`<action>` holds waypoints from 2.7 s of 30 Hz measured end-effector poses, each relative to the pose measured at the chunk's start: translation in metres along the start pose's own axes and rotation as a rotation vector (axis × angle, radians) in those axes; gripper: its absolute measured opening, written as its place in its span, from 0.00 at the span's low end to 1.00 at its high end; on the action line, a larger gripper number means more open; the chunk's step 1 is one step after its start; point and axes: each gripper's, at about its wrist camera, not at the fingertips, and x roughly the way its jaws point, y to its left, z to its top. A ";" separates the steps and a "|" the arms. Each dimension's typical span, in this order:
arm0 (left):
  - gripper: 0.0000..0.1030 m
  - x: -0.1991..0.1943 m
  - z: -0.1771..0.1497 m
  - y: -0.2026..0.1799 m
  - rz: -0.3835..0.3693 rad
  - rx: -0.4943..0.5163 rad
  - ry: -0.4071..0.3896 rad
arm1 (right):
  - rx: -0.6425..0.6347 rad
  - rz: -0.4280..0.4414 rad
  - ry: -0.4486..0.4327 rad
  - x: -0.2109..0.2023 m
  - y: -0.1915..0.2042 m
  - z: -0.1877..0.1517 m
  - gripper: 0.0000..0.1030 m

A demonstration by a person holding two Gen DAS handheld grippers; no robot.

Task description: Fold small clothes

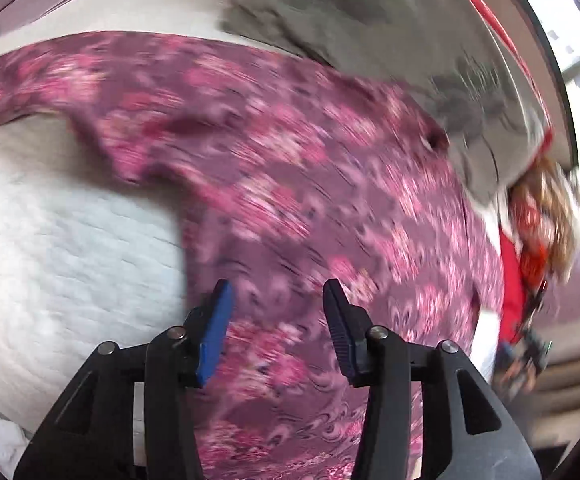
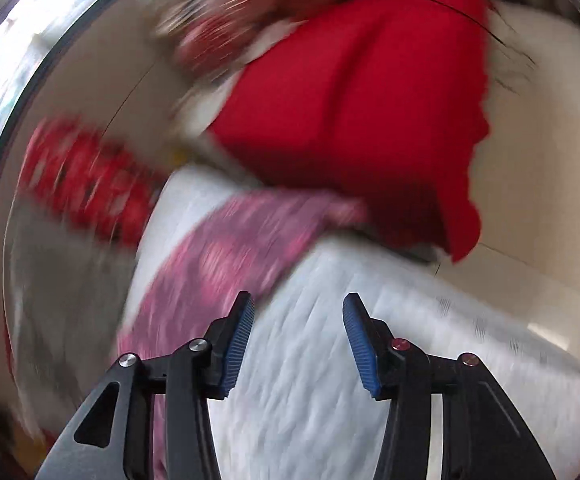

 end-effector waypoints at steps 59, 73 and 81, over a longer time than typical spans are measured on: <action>0.51 -0.008 -0.003 0.030 -0.235 -0.167 0.009 | -0.793 0.474 0.667 0.018 0.298 -0.436 0.24; 0.24 0.061 0.038 -0.062 -0.242 -0.214 0.034 | -0.444 0.418 0.393 -0.012 0.174 -0.248 0.38; 0.03 -0.010 0.060 -0.036 -0.214 -0.192 -0.195 | -0.329 0.376 0.292 -0.003 0.136 -0.198 0.40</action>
